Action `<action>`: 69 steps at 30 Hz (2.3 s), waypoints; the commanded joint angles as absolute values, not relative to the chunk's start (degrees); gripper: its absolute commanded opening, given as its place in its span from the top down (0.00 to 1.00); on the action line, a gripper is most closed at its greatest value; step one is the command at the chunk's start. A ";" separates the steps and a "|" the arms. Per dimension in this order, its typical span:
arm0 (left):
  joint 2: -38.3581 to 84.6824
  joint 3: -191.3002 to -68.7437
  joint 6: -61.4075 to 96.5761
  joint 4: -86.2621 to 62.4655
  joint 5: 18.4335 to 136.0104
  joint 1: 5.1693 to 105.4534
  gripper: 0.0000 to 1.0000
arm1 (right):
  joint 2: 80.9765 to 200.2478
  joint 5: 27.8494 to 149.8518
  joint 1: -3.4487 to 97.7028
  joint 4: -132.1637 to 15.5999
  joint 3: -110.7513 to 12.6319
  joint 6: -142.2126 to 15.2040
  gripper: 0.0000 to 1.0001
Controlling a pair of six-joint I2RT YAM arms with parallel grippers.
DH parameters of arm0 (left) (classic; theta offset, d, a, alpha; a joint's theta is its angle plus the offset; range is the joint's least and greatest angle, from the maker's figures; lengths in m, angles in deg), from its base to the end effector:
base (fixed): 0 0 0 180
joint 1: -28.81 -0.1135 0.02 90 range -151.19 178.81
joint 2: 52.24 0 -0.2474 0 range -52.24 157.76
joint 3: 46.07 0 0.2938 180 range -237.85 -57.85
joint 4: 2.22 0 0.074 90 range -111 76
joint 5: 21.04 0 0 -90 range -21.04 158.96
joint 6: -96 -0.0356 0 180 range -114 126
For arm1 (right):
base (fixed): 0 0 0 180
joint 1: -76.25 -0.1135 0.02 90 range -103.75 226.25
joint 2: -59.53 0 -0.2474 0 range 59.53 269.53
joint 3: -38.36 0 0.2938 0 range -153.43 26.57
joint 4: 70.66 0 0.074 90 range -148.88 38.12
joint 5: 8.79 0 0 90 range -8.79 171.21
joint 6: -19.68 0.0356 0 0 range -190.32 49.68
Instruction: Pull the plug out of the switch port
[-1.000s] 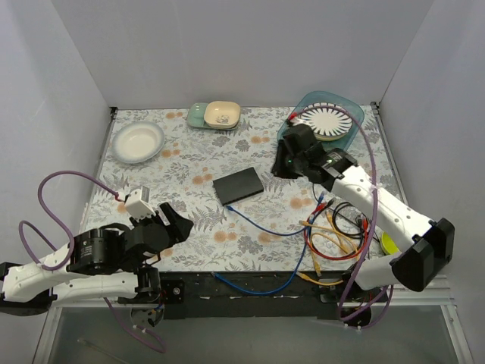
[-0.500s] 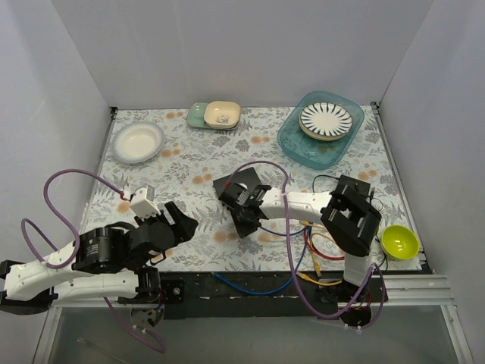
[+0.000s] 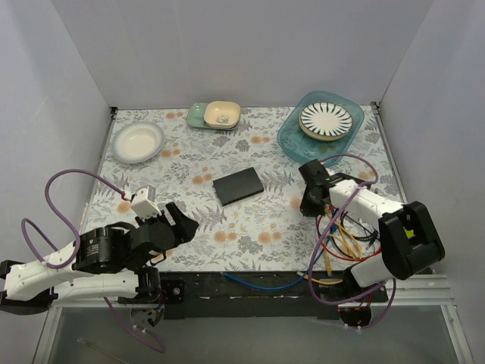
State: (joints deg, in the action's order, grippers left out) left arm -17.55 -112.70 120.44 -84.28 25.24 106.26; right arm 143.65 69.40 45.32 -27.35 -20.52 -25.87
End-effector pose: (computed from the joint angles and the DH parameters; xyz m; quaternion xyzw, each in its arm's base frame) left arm 0.0522 -0.1214 0.3332 -0.3972 0.7871 -0.3511 0.3154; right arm 0.2613 0.1481 0.1330 0.1341 0.9683 0.0332 0.2083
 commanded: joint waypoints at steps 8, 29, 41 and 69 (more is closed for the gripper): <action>-15.60 -112.34 139.42 -84.05 22.03 106.51 0.31 | 136.34 71.81 43.94 -27.75 -36.15 -34.73 0.75; 12.78 -108.03 118.50 -48.37 46.90 71.00 0.40 | 163.51 83.82 45.76 -34.62 -56.48 -43.68 0.86; 18.34 -99.17 120.71 -40.99 61.49 56.50 0.42 | 152.97 88.95 34.07 -40.85 -31.98 -40.88 0.88; 41.28 -104.79 116.57 -32.46 74.40 50.96 0.50 | 184.60 94.56 48.31 -35.41 -63.08 -44.13 0.92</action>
